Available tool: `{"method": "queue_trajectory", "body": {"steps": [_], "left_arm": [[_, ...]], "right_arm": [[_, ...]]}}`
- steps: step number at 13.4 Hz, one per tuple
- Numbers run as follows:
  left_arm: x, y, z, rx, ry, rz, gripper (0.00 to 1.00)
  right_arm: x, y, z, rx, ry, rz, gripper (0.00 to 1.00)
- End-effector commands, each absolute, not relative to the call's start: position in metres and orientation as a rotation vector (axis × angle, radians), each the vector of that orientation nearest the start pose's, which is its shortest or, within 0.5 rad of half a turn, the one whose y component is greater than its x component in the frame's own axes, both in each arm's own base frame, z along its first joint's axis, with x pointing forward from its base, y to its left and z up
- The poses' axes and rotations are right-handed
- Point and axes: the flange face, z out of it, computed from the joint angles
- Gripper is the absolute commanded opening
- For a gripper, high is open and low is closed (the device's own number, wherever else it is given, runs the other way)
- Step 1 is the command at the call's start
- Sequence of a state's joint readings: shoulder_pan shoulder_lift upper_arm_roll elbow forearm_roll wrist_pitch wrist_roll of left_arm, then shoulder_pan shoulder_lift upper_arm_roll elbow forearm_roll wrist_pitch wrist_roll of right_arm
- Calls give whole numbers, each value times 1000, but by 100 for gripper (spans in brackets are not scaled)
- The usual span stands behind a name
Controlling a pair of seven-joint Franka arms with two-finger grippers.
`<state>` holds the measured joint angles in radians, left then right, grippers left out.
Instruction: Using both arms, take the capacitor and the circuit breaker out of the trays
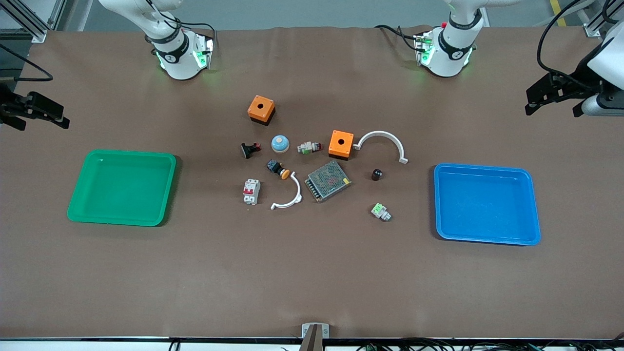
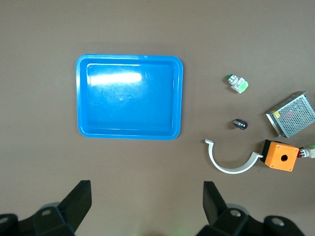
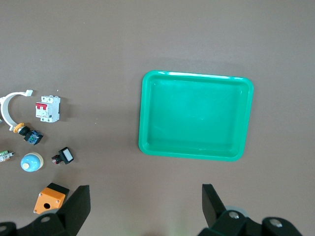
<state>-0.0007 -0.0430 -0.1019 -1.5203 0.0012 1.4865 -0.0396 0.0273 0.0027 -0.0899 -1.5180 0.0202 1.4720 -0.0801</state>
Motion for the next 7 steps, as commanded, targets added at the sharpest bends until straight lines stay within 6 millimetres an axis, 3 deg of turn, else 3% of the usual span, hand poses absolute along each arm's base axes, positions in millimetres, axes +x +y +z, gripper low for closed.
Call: {"method": "queue_trajectory", "body": {"steps": [1, 7], "left_arm": [[526, -54, 676, -3153, 109, -37, 100], [516, -49, 688, -3146, 94, -6, 100]], "right_arm": [[536, -32, 642, -3122, -42, 58, 100], [534, -36, 646, -3124, -9, 51, 100]]}}
